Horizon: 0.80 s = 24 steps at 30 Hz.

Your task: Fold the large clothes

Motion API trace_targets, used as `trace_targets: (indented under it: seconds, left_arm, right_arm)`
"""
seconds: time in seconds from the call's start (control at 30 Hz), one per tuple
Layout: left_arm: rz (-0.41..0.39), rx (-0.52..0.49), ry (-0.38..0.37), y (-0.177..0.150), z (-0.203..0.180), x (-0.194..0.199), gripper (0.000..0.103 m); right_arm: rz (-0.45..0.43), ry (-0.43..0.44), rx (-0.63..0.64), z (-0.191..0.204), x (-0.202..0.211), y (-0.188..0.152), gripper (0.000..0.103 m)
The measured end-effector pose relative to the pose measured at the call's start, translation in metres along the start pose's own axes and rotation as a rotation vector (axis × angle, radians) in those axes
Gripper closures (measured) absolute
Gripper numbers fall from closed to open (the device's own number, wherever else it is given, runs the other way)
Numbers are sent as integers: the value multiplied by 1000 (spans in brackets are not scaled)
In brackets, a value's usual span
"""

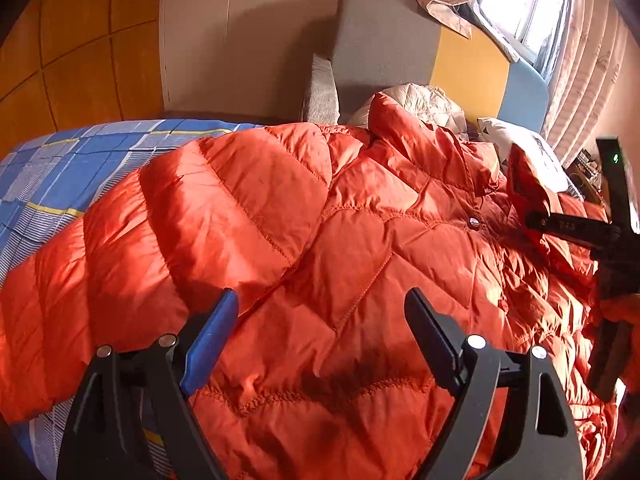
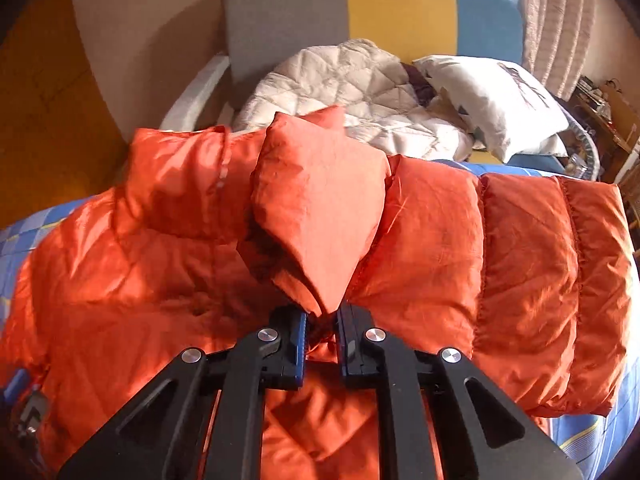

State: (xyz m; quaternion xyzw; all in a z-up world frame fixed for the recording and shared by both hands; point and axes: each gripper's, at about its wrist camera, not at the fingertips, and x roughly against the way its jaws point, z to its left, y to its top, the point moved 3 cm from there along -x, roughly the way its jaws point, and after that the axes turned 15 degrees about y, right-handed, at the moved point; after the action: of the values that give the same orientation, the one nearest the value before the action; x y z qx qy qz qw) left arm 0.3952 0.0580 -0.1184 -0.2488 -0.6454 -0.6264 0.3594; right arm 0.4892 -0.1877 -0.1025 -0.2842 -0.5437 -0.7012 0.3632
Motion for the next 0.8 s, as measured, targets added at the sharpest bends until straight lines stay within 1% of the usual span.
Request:
trace_targets:
  seconds: [0.1, 0.2, 0.3, 0.37, 0.43, 0.47, 0.5, 0.57, 0.6, 0.73, 0.8]
  left_arm:
    - [-6, -6, -1, 1, 1, 4, 18]
    - [-13, 3, -4, 3, 6, 10, 18]
    - [-20, 13, -7, 5, 12, 17, 18]
    - [-30, 17, -1, 6, 16, 22, 18]
    - [-32, 23, -12, 6, 20, 27, 18]
    - [-44, 17, -4, 6, 21, 31, 18]
    - [-49, 15, -1, 5, 23, 33, 17]
    - [-47, 14, -5, 5, 25, 35, 16]
    - [-49, 13, 1, 5, 26, 36, 16]
    - [-39, 32, -11, 6, 24, 37, 16]
    - [-38, 31, -18, 5, 20, 38, 16]
  right_arm:
    - [16, 95, 39, 37, 0, -7, 91]
    - [45, 193, 46, 68, -3, -17, 91]
    - [70, 251, 36, 93, -8, -24, 91]
    - [79, 271, 37, 107, -11, -28, 91]
    - [86, 286, 39, 118, -13, -30, 91]
    - [86, 297, 33, 122, -13, -32, 86]
    - [86, 317, 21, 124, -13, -32, 67]
    - [72, 336, 0, 125, -10, -33, 39]
    - [52, 334, 8, 127, -8, -33, 39]
    - [46, 332, 30, 127, -1, -39, 39]
    - [40, 330, 23, 121, 3, -40, 39]
